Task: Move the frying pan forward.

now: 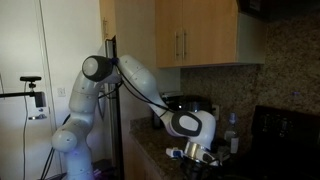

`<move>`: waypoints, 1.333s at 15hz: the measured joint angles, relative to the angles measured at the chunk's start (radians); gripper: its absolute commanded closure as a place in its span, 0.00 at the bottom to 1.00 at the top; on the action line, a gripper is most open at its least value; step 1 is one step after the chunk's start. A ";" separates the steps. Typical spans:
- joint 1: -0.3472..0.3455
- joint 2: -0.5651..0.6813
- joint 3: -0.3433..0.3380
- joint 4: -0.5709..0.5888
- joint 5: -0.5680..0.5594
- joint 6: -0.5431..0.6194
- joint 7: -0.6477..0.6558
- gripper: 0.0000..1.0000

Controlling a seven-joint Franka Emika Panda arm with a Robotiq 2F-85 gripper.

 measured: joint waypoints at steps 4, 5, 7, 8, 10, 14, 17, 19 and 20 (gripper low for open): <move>0.020 -0.031 0.000 0.001 0.000 0.008 0.021 0.99; 0.022 -0.035 0.000 0.001 0.000 0.011 0.026 0.99; 0.026 -0.039 0.000 0.001 0.000 0.018 0.037 0.99; 0.028 -0.039 0.000 0.000 0.000 0.021 0.041 0.99; 0.033 -0.039 0.001 -0.001 0.000 0.027 0.044 0.99; 0.053 -0.040 0.009 -0.017 0.000 0.055 0.047 0.99; 0.075 -0.041 0.012 -0.027 -0.004 0.066 0.072 0.99; 0.082 -0.041 0.013 -0.029 -0.004 0.073 0.081 0.99; 0.085 -0.042 0.013 -0.030 -0.004 0.078 0.083 0.99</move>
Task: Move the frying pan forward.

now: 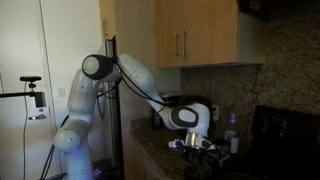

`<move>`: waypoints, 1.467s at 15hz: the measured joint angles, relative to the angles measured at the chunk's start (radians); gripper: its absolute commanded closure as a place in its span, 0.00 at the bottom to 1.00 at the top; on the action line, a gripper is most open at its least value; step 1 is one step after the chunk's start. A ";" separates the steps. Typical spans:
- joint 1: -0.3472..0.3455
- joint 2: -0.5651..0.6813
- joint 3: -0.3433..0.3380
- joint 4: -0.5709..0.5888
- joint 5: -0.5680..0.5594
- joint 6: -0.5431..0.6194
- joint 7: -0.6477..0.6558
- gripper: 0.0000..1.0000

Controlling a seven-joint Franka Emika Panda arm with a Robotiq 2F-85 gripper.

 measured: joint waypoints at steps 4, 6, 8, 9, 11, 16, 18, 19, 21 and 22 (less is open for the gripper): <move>0.004 0.000 0.000 -0.002 0.000 0.008 0.001 0.99; 0.004 -0.002 0.000 -0.003 0.000 0.010 0.001 0.99; 0.006 -0.007 0.001 -0.008 -0.004 0.016 -0.001 0.99; 0.007 -0.012 0.002 -0.013 -0.005 0.020 -0.001 0.99; 0.012 -0.027 0.004 -0.029 -0.006 0.038 -0.001 0.99; 0.034 -0.056 0.007 -0.072 -0.022 0.071 0.003 0.99; 0.036 -0.056 0.006 -0.076 -0.043 0.072 0.010 0.99; 0.036 -0.055 0.003 -0.079 -0.061 0.072 0.014 0.99; 0.035 -0.055 -0.006 -0.085 -0.100 0.072 0.019 0.70; 0.034 -0.055 -0.011 -0.086 -0.117 0.071 0.024 0.67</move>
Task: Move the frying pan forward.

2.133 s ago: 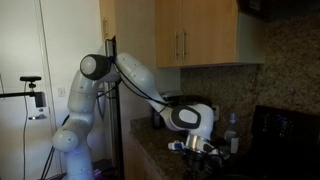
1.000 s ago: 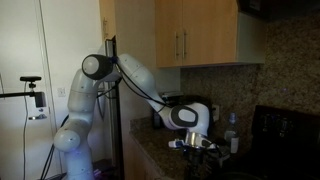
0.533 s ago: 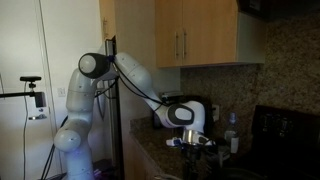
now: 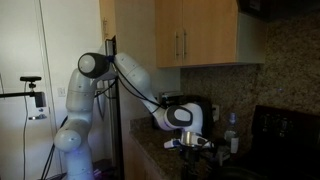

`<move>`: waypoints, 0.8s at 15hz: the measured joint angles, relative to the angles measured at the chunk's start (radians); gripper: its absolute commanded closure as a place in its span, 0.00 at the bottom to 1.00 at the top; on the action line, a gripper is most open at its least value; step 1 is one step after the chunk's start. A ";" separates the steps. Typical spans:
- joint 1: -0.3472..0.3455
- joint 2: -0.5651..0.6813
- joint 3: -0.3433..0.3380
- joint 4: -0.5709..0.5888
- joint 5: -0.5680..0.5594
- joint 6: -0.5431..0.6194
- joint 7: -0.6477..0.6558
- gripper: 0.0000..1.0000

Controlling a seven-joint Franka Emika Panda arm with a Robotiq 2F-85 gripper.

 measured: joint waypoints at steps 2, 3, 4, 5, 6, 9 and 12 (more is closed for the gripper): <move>-0.002 -0.001 -0.007 0.000 -0.023 -0.008 0.003 0.52; -0.002 -0.005 -0.009 -0.001 -0.032 -0.012 0.001 0.45; -0.002 -0.012 -0.010 -0.001 -0.040 -0.017 0.000 0.36; -0.002 -0.020 -0.010 -0.001 -0.043 -0.024 -0.003 0.28; -0.002 -0.029 -0.010 -0.001 -0.043 -0.030 -0.009 0.19; -0.004 -0.062 -0.010 -0.002 -0.051 -0.043 -0.015 0.00; -0.009 -0.099 -0.019 -0.002 -0.094 -0.057 -0.015 0.00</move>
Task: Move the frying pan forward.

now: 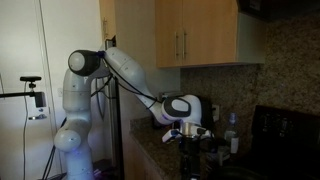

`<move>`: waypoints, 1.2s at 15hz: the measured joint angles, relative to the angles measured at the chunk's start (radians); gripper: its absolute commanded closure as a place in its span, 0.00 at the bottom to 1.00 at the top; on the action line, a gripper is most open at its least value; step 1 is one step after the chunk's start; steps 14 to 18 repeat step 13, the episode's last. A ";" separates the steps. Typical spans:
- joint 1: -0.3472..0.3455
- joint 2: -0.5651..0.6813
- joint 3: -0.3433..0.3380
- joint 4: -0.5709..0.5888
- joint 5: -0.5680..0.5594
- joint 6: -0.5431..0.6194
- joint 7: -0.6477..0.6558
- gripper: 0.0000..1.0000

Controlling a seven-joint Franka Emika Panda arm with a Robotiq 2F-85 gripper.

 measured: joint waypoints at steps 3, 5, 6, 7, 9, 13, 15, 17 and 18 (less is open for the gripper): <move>-0.021 -0.048 -0.006 0.001 0.015 0.015 -0.001 0.00; -0.037 -0.088 -0.007 0.001 0.101 0.040 -0.016 0.00; -0.041 -0.110 -0.007 0.002 0.153 0.044 -0.027 0.00; -0.045 -0.132 -0.007 0.002 0.208 0.045 -0.044 0.00; -0.054 -0.176 -0.010 0.004 0.324 0.043 -0.087 0.00; -0.062 -0.210 -0.013 0.014 0.379 0.011 -0.119 0.00; -0.062 -0.210 -0.013 0.014 0.379 0.011 -0.119 0.00; -0.062 -0.210 -0.013 0.014 0.379 0.011 -0.119 0.00; -0.062 -0.210 -0.013 0.014 0.379 0.011 -0.119 0.00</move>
